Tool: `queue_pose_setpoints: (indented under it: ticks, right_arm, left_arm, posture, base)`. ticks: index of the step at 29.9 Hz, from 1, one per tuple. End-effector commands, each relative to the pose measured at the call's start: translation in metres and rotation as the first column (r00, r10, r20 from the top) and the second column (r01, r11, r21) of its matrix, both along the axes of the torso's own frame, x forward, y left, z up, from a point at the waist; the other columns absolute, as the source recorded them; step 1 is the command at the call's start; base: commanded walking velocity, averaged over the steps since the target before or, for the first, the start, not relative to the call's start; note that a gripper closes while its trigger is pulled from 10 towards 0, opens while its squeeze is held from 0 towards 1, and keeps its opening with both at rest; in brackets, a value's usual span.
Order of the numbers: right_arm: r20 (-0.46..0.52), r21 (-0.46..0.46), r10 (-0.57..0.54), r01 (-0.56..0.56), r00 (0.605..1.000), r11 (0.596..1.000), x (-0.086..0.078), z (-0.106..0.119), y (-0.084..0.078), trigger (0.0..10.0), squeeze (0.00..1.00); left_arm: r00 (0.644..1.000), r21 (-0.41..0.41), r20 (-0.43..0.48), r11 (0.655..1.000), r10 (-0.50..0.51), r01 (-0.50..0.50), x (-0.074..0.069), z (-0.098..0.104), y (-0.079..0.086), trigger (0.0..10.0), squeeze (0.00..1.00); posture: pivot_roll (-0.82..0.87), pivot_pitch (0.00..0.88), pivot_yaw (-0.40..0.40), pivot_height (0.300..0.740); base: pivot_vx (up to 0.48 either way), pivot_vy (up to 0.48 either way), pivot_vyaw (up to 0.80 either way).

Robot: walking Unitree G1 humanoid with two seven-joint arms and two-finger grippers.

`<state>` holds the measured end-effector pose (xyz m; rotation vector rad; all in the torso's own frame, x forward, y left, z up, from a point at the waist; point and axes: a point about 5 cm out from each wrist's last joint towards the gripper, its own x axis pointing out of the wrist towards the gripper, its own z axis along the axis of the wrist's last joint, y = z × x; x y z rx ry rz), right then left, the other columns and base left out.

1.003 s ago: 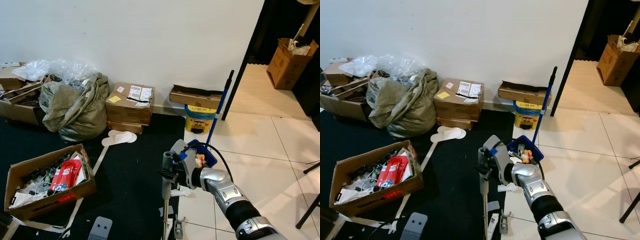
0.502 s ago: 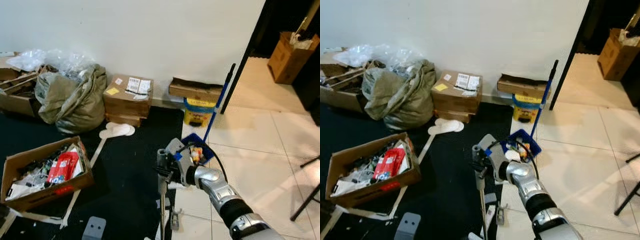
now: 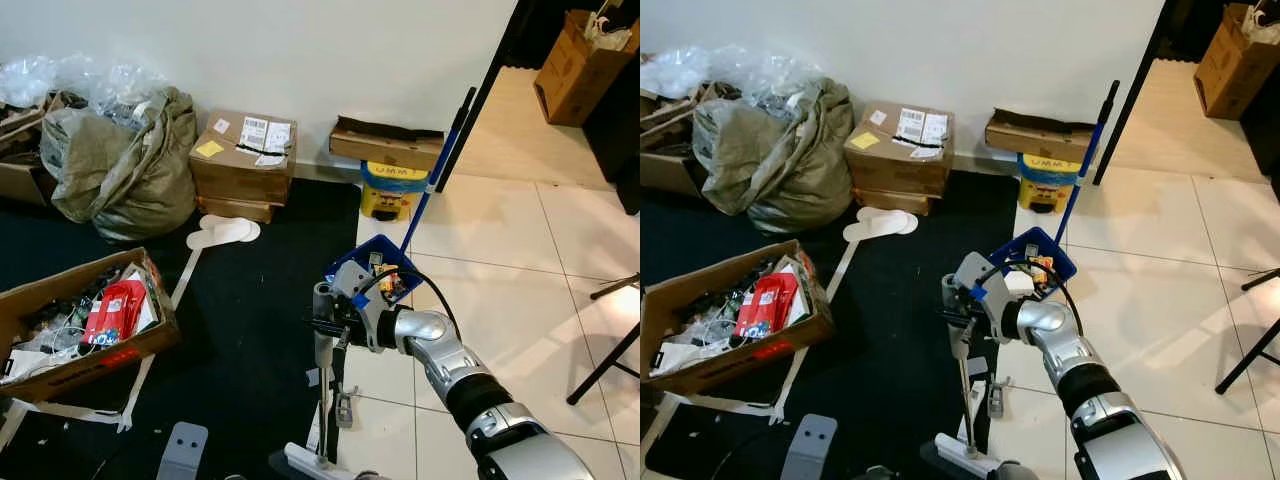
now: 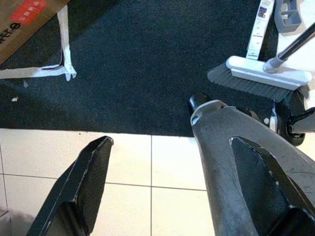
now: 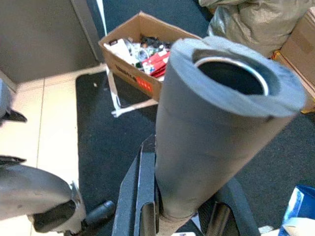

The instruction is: Sweep floor

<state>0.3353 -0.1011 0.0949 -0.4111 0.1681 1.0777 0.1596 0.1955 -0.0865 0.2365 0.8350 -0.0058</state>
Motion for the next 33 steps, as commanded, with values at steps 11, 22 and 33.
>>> queue_pose_setpoints:
  ticks: [11, 22, 33]
  right_arm:
    - [0.351, -0.051, -0.081, 0.105, 0.933, 0.993, 0.020, 0.034, 0.000, 10.0, 0.00]
    - [0.498, -0.026, -0.107, 0.138, 0.861, 0.990, 0.029, 0.059, -0.006, 10.0, 0.00]
    - [0.562, 0.017, -0.139, 0.156, 0.816, 0.988, 0.035, 0.076, -0.010, 10.0, 0.00]
  left_arm:
    - [0.995, 0.004, -0.100, 1.000, 0.015, -0.015, -0.036, -0.013, 0.002, 10.0, 0.00]
    - [0.996, -0.006, -0.086, 1.000, 0.011, -0.012, -0.033, -0.013, -0.001, 10.0, 0.00]
    - [0.996, -0.005, -0.088, 1.000, 0.012, -0.012, -0.035, -0.013, 0.001, 10.0, 0.00]
  posture:
    - [-0.04, 0.282, -0.028, 0.740]
    - [-0.04, 0.284, -0.028, 0.740]
    - [-0.05, 0.278, -0.029, 0.740]
  base:
    - [0.000, 0.000, 0.00]
    - [0.000, 0.000, 0.00]
    - [0.000, 0.000, 0.00]
